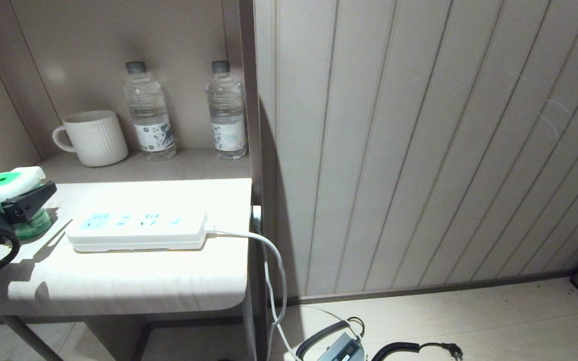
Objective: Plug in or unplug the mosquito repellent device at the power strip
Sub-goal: Pick up the mosquito repellent liquid
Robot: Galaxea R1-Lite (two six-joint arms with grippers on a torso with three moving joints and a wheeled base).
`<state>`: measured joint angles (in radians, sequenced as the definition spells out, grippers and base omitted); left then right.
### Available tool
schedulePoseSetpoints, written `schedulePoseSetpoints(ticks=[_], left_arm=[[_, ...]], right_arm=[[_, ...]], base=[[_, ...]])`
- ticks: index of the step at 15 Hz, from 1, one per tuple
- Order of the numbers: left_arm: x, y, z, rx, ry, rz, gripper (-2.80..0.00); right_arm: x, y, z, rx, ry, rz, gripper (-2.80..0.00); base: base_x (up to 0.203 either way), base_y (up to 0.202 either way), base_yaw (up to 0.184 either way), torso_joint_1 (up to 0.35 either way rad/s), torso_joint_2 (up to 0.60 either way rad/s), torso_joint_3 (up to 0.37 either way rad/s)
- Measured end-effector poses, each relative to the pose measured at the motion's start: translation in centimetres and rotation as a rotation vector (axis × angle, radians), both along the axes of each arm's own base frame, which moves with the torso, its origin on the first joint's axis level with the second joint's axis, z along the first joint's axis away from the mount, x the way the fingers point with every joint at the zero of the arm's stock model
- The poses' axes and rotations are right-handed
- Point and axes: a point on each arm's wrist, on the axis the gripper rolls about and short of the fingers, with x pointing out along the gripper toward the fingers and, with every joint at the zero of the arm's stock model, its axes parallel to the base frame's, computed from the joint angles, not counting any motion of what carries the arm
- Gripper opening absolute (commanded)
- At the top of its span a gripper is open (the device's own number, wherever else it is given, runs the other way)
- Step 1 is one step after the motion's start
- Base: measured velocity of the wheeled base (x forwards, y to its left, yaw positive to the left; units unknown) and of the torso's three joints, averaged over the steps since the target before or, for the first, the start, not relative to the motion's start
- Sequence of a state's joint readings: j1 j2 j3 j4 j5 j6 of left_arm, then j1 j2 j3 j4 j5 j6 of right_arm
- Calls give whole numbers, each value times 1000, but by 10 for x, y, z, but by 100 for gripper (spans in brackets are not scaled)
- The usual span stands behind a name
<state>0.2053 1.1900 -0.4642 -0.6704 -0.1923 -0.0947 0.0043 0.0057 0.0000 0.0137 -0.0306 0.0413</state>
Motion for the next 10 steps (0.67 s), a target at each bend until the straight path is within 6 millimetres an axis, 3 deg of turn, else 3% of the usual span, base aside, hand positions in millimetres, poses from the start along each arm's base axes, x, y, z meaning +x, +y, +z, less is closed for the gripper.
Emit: schedulePoseSetpoints(ticks=[10], left_arm=[[10, 2, 2, 11, -5, -1, 0]], right_arm=[[0, 0, 0, 0, 0, 0, -280]], base=[[0, 0, 0, 0, 0, 0]])
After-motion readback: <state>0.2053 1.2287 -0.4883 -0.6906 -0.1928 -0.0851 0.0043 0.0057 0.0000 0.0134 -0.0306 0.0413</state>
